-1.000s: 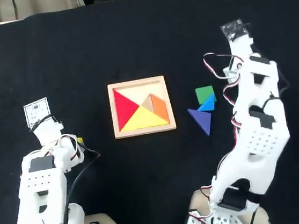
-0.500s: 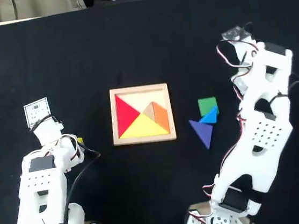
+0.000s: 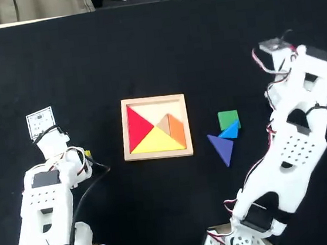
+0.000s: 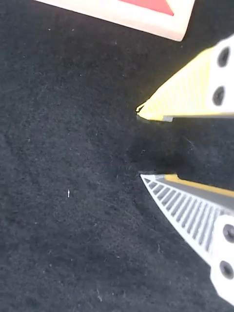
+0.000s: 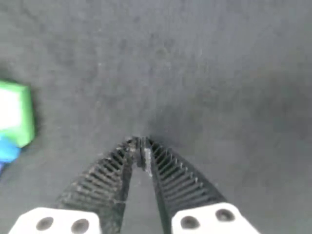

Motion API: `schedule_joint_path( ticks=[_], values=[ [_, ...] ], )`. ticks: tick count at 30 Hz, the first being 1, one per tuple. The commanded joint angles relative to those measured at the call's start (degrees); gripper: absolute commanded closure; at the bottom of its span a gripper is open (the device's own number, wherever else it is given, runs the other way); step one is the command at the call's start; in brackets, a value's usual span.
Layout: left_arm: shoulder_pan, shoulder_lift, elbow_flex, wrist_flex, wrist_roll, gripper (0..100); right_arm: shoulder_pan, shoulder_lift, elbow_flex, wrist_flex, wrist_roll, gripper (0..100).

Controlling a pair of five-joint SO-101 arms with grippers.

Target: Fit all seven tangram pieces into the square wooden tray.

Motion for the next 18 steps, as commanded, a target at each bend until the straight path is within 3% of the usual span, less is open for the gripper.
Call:
schedule_joint_path(
  ticks=[1, 7, 18],
  values=[
    [0.8, -0.9, -0.5, -0.8, -0.3, 81, -4.8, -14.9, 1.8, 4.7, -2.6, 98.8],
    [0.8, -0.9, -0.5, -0.8, -0.3, 81, -11.3, -32.3, 21.8, 4.7, -3.6, 98.8],
    [0.8, -0.8, -0.5, -0.9, -0.3, 81, -22.4, -71.2, 71.6, -11.8, -3.9, 98.6]
  ],
)
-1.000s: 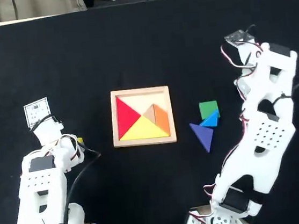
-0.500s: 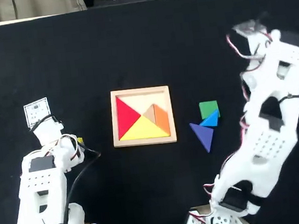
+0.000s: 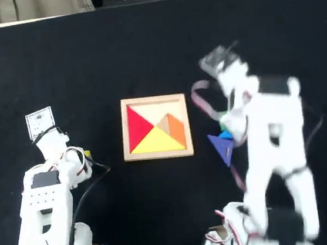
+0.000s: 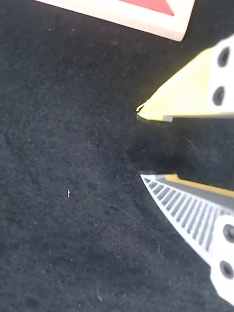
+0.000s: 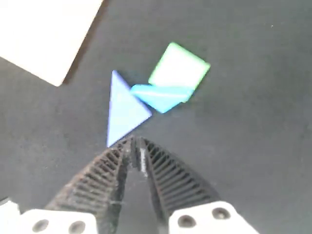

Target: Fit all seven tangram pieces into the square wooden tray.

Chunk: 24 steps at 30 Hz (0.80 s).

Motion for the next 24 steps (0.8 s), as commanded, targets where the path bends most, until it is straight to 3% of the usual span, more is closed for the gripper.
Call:
schedule_joint_path(
  ticks=[1, 7, 13, 24],
  values=[
    [0.8, -0.8, -0.5, -0.9, -0.3, 81, -3.1, -10.3, 10.6, -2.0, -1.1, 98.5],
    [0.8, -0.7, -0.5, -0.9, -0.3, 81, -6.0, -6.3, 16.6, -2.3, -2.7, 83.1],
    [0.8, -0.6, -0.4, -0.9, -0.3, 81, -9.4, 1.6, 16.7, -8.5, -3.7, 83.5],
    [0.8, -0.6, -0.4, -0.9, -0.3, 81, -4.5, 12.8, 6.7, -10.7, -3.3, 82.1]
  ],
)
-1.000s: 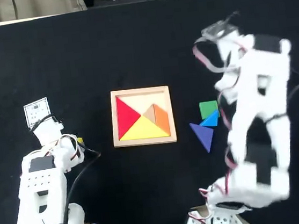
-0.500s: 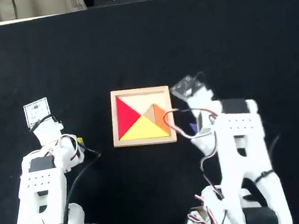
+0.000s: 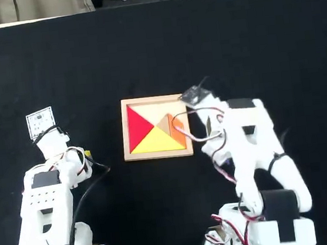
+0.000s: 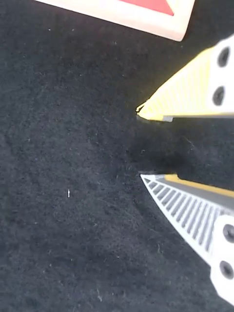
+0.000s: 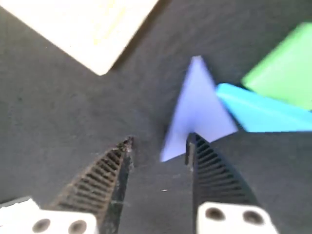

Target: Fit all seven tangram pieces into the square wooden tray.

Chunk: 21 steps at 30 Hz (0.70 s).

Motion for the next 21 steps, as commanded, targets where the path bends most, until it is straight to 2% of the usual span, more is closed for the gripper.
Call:
schedule_joint_path(
  ticks=[1, 7, 21],
  values=[
    [0.8, -0.7, -0.4, -0.9, -0.3, 81, 1.8, 1.4, -5.1, -0.7, -0.2, 82.1],
    [0.8, -0.7, -0.4, -0.9, -0.3, 81, 2.1, 2.9, -6.1, -1.6, -0.1, 75.2],
    [0.8, -0.7, -0.4, -0.9, -0.3, 81, 4.3, 8.1, -3.6, -6.9, 2.7, 74.7]
  ],
)
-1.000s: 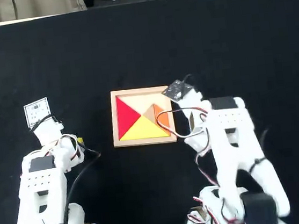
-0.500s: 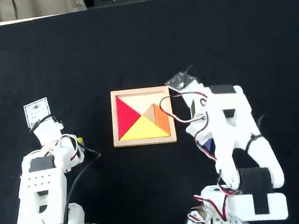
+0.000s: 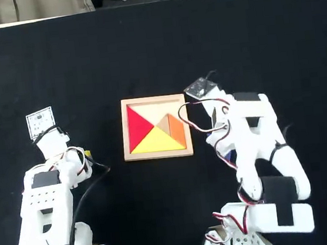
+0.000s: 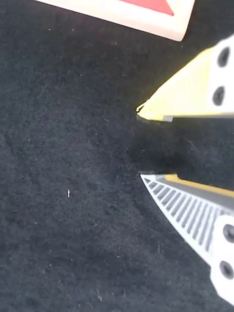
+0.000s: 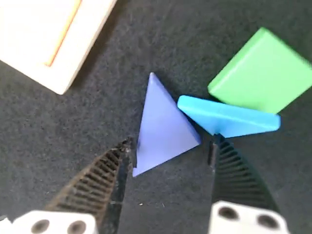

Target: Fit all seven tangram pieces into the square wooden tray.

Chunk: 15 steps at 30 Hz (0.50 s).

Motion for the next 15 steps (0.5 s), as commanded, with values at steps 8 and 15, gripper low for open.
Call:
schedule_joint_path(
  ticks=[8, 15],
  values=[
    [0.8, -0.7, -0.4, -0.9, -0.3, 81, 0.0, 4.9, -0.4, -3.6, 0.8, 75.0],
    [0.8, -0.7, -0.4, -0.9, -0.3, 81, -2.5, 5.2, 0.0, -3.5, 1.1, 79.9]
  ],
)
